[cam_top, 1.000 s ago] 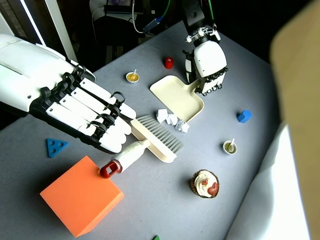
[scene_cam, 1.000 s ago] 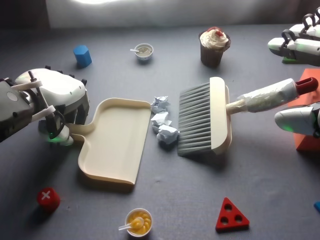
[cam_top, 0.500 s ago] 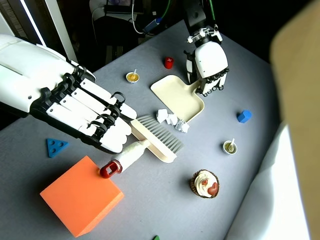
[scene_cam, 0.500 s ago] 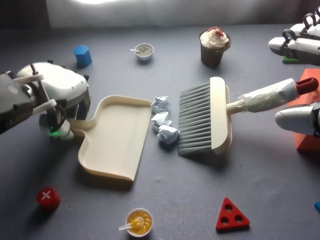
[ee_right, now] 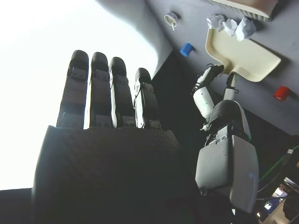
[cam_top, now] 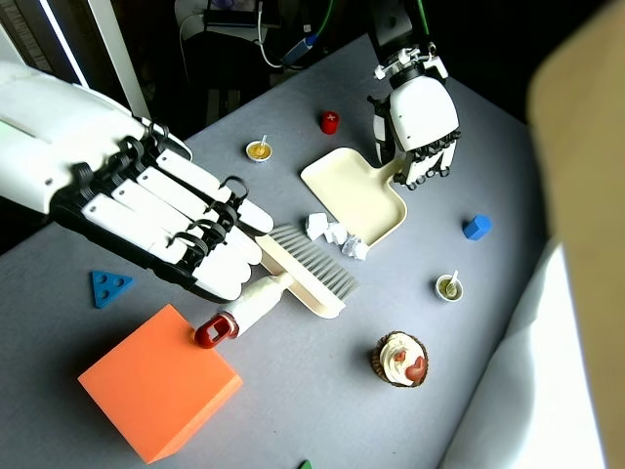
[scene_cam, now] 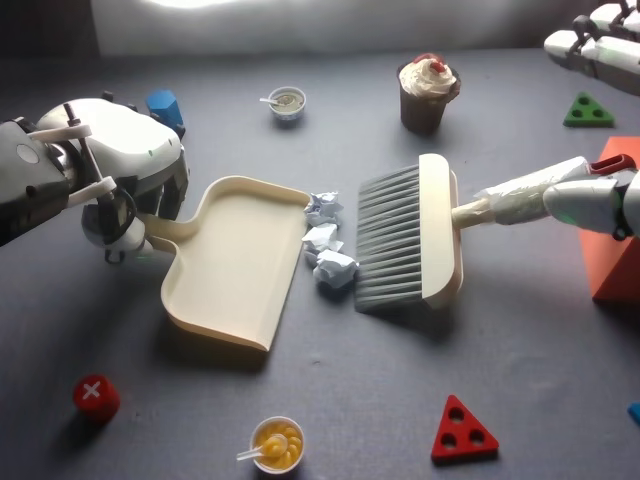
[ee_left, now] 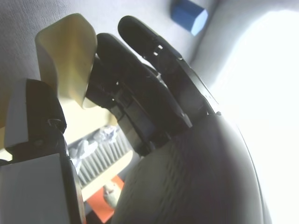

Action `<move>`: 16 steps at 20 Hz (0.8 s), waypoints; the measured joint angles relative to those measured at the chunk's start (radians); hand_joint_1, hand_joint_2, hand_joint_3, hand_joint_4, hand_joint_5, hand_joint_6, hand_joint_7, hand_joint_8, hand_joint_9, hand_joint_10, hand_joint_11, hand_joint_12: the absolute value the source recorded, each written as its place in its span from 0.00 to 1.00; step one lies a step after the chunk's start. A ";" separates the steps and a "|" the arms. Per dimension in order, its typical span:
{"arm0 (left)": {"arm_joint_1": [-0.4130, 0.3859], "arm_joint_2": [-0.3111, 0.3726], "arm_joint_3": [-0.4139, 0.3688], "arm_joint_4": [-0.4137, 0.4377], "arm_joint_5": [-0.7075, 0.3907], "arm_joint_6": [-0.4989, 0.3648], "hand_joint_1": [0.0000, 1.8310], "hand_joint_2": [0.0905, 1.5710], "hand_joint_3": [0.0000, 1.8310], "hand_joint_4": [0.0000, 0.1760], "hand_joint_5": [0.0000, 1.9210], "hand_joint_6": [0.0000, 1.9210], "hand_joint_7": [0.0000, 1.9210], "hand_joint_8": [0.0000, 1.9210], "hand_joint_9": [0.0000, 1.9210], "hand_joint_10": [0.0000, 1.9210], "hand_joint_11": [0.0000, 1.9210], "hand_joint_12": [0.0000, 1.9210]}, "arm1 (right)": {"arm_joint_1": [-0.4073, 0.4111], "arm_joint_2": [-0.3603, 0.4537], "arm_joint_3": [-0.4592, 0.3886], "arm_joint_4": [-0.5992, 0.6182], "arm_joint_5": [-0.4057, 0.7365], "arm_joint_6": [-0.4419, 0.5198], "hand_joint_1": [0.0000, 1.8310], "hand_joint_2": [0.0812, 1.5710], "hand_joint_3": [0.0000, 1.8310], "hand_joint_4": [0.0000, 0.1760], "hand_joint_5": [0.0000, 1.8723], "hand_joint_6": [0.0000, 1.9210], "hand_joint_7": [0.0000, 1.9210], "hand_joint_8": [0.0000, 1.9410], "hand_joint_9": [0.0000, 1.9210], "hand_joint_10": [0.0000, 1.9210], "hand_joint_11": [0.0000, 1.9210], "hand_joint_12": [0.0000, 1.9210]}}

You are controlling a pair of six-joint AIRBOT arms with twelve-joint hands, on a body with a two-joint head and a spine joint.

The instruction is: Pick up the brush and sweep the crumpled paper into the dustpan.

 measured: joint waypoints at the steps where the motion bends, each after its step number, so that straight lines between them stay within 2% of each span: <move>1: 0.000 0.000 0.000 0.000 0.000 0.000 0.69 0.64 0.00 0.00 0.59 0.45 0.61 0.26 0.59 0.00 0.39 0.36 | -0.008 -0.012 -0.001 -0.003 -0.035 -0.001 0.01 0.65 0.00 0.00 0.06 0.00 0.08 0.00 0.08 0.00 0.07 0.00; 6: -0.011 0.004 -0.002 0.015 -0.005 -0.019 0.69 0.65 0.00 0.00 0.59 0.46 0.60 0.28 0.58 0.00 0.38 0.38 | -0.060 -0.061 -0.030 -0.056 -0.163 -0.012 0.08 0.68 0.01 0.00 0.06 0.00 0.08 0.00 0.08 0.00 0.08 0.00; 7: -0.015 0.004 -0.002 0.018 -0.006 -0.022 0.69 0.65 0.00 0.00 0.59 0.46 0.60 0.28 0.58 0.00 0.38 0.38 | -0.087 -0.094 -0.031 -0.055 -0.212 -0.072 0.28 0.67 0.00 0.00 0.06 0.00 0.08 0.00 0.08 0.00 0.08 0.00; 9: -0.015 -0.002 0.002 0.023 -0.015 -0.022 0.69 0.65 0.00 0.00 0.59 0.46 0.60 0.28 0.58 0.00 0.38 0.38 | -0.138 -0.161 -0.020 -0.051 -0.301 -0.156 0.28 0.67 0.00 0.00 0.06 0.00 0.08 0.00 0.08 0.00 0.08 0.00; 10: -0.015 -0.002 0.003 0.024 -0.014 -0.027 0.69 0.64 0.00 0.00 0.59 0.45 0.61 0.26 0.59 0.00 0.38 0.37 | -0.155 -0.182 -0.007 -0.046 -0.312 -0.156 0.39 0.68 0.00 0.00 0.03 0.00 0.06 0.00 0.06 0.00 0.07 0.00; 11: -0.015 -0.007 0.009 0.036 -0.013 -0.048 0.69 0.64 0.00 0.00 0.59 0.45 0.61 0.26 0.59 0.00 0.38 0.37 | -0.174 -0.201 0.009 -0.047 -0.332 -0.160 0.39 0.68 0.00 0.00 0.03 0.00 0.06 0.00 0.06 0.00 0.07 0.00; 12: -0.015 -0.008 0.013 0.056 -0.012 -0.069 0.69 0.64 0.00 0.00 0.59 0.46 0.62 0.26 0.59 0.00 0.39 0.38 | -0.187 -0.223 0.030 -0.040 -0.359 -0.161 0.49 0.67 0.00 0.00 0.01 0.00 0.03 0.00 0.03 0.00 0.05 0.00; 13: -0.015 -0.008 0.014 0.074 -0.020 -0.082 0.69 0.64 0.00 0.00 0.59 0.46 0.62 0.26 0.60 0.00 0.39 0.38 | -0.203 -0.246 0.050 -0.039 -0.387 -0.159 0.55 0.68 0.00 0.00 0.00 0.00 0.03 0.00 0.03 0.00 0.04 0.00; 14: -0.015 -0.008 0.014 0.078 -0.023 -0.092 0.69 0.64 0.00 0.00 0.59 0.46 0.62 0.26 0.59 0.00 0.39 0.38 | -0.216 -0.264 0.065 -0.040 -0.401 -0.161 0.54 0.73 0.01 0.00 0.00 0.00 0.01 0.00 0.02 0.00 0.04 0.00; 16: -0.015 -0.024 0.020 0.081 -0.029 -0.099 0.69 0.64 0.00 0.00 0.59 0.45 0.63 0.23 0.59 0.00 0.39 0.38 | -0.238 -0.304 0.099 -0.039 -0.412 -0.160 0.56 0.75 0.01 0.00 0.03 0.00 0.01 0.00 0.02 0.00 0.05 0.00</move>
